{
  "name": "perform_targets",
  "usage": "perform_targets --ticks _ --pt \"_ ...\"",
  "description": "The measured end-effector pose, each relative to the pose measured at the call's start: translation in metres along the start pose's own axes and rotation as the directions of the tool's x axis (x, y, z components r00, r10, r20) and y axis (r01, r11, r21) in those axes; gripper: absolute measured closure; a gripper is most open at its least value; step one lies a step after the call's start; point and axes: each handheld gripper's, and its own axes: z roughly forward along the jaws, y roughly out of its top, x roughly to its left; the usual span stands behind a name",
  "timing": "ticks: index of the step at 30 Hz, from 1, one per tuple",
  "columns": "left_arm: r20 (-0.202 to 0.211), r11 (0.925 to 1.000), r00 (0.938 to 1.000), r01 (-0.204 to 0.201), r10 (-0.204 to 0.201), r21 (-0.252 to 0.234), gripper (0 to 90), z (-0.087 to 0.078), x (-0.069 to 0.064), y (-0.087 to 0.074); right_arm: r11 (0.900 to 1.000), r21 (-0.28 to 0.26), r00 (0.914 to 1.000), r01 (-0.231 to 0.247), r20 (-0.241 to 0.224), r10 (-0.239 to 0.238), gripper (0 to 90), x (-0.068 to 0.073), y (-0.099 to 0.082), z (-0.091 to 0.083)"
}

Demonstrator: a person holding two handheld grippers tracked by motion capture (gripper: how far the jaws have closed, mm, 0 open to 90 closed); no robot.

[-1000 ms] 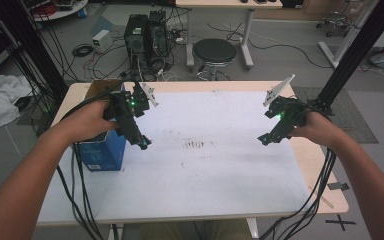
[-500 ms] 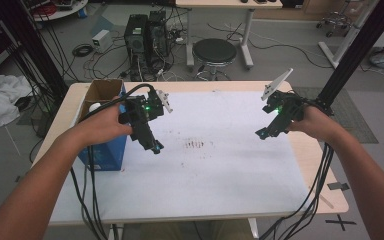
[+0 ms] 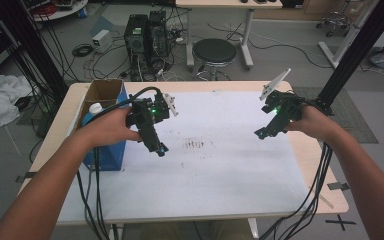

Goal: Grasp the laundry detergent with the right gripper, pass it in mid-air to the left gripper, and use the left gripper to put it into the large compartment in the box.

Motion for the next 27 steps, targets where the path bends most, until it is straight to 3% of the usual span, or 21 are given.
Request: perform_targets --ticks 27 --pt "-0.018 0.9999 0.9997 0.014 -0.014 0.006 1.7 0.0010 0.0075 -0.0037 0.9999 0.015 1.0000 0.004 0.004 -0.004 1.4 0.0025 -0.0003 0.0019"
